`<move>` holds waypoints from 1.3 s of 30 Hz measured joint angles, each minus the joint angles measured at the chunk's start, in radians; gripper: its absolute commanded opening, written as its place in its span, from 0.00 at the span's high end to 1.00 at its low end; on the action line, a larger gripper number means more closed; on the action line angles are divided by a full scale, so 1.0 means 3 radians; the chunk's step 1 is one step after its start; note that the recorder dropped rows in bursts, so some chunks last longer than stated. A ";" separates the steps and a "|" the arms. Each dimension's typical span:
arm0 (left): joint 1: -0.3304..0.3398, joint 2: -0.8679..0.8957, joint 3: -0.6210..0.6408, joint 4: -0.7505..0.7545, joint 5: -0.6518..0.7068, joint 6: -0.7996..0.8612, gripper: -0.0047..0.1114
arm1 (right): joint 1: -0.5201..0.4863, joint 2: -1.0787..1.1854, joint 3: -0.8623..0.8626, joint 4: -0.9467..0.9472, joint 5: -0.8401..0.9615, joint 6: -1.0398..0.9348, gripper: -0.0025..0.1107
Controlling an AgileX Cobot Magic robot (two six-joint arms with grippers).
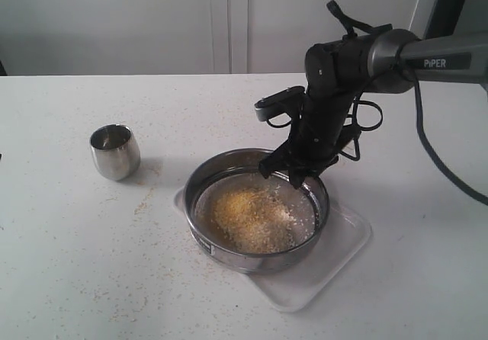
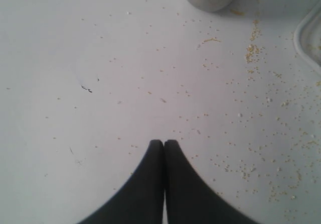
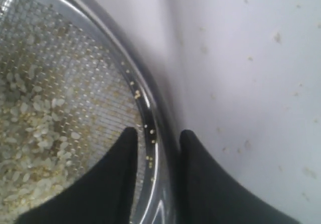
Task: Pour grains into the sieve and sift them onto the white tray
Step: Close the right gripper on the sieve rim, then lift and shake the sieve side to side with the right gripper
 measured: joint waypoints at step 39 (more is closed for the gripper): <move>0.0000 0.0000 0.0000 0.0000 0.0000 0.0000 0.96 | -0.0358 -0.0284 -0.0069 0.0624 0.0336 -0.0412 0.98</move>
